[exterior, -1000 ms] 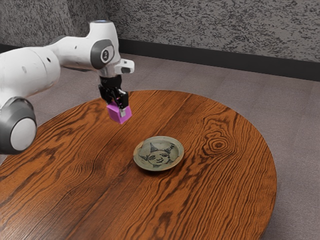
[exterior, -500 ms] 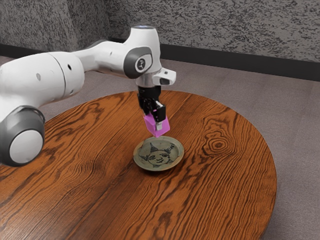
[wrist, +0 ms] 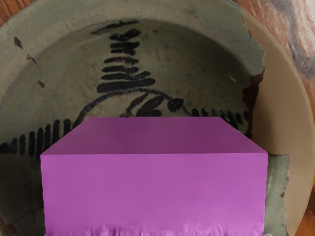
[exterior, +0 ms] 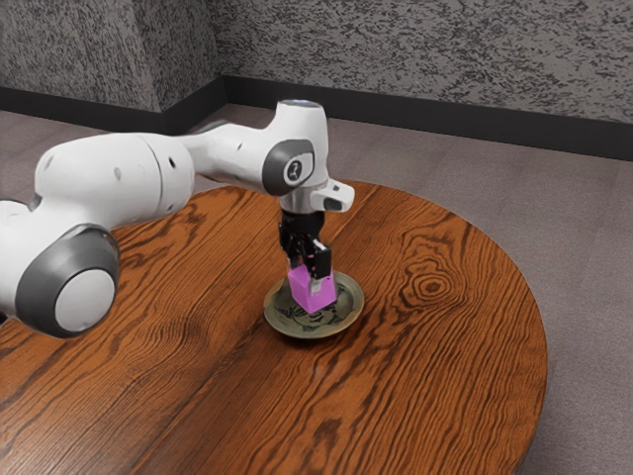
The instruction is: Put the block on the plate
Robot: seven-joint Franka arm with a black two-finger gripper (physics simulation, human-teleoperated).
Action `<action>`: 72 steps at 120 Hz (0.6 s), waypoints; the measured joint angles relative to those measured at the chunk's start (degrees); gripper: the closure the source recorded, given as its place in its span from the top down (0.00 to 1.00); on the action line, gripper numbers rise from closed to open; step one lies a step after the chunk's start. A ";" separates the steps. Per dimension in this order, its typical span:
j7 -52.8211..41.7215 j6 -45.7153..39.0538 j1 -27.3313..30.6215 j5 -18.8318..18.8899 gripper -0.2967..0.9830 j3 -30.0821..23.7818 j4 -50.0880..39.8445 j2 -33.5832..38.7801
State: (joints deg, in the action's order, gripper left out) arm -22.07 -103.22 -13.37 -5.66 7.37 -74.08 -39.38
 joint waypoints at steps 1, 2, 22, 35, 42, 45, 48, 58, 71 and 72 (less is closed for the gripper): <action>-0.03 -0.02 0.00 -0.01 0.62 0.00 -0.02 0.01; -0.05 -0.04 0.00 -0.03 0.63 0.00 -0.03 0.01; -0.51 -0.28 0.00 -0.10 0.70 0.14 -0.13 0.39; -0.75 0.20 -0.02 -0.14 0.73 0.29 0.29 2.89; -0.84 1.08 -0.12 -0.31 0.74 0.34 0.53 5.09; -0.85 1.60 -0.14 -0.31 0.74 0.36 0.59 6.24; -0.82 2.28 -0.15 -0.28 0.75 0.40 0.72 7.19; -0.42 4.74 -0.17 -0.15 0.75 0.44 1.63 10.63; 1.78 8.24 -0.17 0.28 0.76 0.28 1.14 17.03; 2.05 8.59 -0.17 0.38 0.76 0.24 1.11 17.53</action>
State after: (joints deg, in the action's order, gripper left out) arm -20.02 -94.64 -13.54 -5.28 7.61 -72.96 -21.86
